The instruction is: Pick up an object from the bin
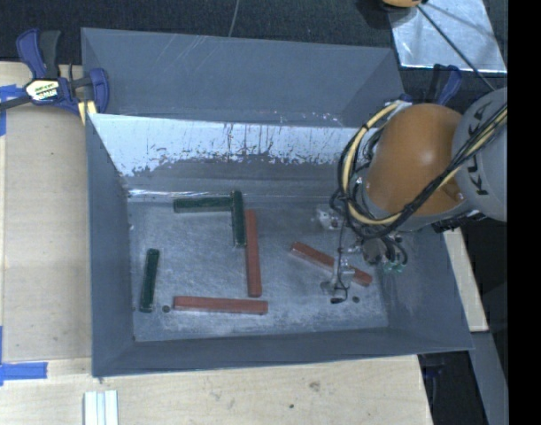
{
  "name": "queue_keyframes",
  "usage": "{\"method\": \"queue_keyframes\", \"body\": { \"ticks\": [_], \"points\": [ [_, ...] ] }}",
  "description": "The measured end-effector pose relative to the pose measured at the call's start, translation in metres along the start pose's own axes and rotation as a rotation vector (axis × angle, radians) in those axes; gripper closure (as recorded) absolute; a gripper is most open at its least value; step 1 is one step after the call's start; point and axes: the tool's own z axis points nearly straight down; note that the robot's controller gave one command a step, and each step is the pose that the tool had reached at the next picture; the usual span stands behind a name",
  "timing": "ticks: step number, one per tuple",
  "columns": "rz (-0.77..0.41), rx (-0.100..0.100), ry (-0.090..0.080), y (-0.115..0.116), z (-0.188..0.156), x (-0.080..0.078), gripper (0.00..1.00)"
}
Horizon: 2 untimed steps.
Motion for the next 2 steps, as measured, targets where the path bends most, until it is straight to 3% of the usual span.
{"method": "queue_keyframes", "body": {
  "ticks": [1, 2],
  "points": [
    [0.000, 0.000, 0.000, 0.000, 0.000, 0.000, 0.00],
    [-0.034, 0.000, -0.002, -0.017, 0.060, -0.029, 1.00]
  ]
}}
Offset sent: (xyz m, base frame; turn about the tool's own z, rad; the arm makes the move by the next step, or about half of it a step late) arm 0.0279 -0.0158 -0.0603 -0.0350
